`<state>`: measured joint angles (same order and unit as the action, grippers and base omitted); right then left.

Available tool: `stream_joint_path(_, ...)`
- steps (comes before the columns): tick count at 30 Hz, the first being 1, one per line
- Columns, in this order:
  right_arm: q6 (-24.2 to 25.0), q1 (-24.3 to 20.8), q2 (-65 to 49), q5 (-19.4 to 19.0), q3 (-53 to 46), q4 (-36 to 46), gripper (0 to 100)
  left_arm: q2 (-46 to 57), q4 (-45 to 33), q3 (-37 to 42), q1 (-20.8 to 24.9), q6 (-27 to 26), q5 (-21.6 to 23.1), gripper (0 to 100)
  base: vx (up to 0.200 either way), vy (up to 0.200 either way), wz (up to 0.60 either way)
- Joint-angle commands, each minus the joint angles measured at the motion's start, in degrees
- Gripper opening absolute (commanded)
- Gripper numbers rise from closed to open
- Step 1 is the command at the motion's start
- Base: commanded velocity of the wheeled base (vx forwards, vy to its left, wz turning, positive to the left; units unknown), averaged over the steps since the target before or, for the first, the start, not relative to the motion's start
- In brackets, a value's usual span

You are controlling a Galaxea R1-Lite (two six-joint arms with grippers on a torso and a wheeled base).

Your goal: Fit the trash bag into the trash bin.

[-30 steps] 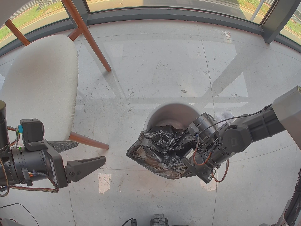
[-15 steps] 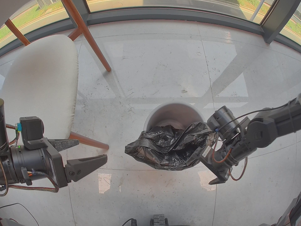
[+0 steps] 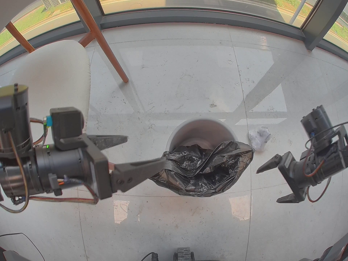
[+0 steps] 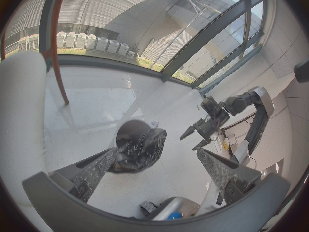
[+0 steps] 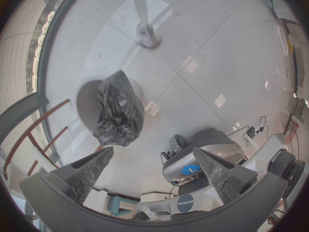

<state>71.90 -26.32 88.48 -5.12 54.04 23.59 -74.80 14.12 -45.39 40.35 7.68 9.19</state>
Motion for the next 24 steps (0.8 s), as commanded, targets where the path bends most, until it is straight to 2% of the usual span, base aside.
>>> stream_joint_path(1,-0.53,3.12,-12.01,0.02,-6.67,-0.03,100,-7.46,0.12,-6.38,0.25,-0.65,0.21,100,0.000,0.000,0.00)
stream_joint_path(5,-1.50,3.12,-14.74,0.02,-10.80,-0.56,100,-12.21,-0.58,-6.56,0.34,-1.88,0.12,100,0.000,0.000,0.00)
stream_joint_path(8,-1.50,3.20,-15.09,0.02,-10.71,-0.56,100,-17.48,-0.32,-8.58,0.25,-5.75,-0.31,100,0.000,0.000,0.00)
stream_joint_path(13,-1.59,3.29,-15.18,0.55,-9.92,-0.56,100,-26.10,-0.49,-14.91,0.25,-14.89,-0.75,100,0.000,0.000,0.00)
stream_joint_path(20,-1.59,3.29,-15.09,0.73,-9.39,-0.65,100,-36.29,-0.32,-22.64,0.17,-32.55,-0.14,100,0.000,0.000,0.00)
stream_joint_path(24,-1.50,3.29,-15.27,0.90,-9.39,-0.65,100,-38.75,-0.32,-23.17,0.43,-38.09,0.21,100,0.000,0.000,0.00)
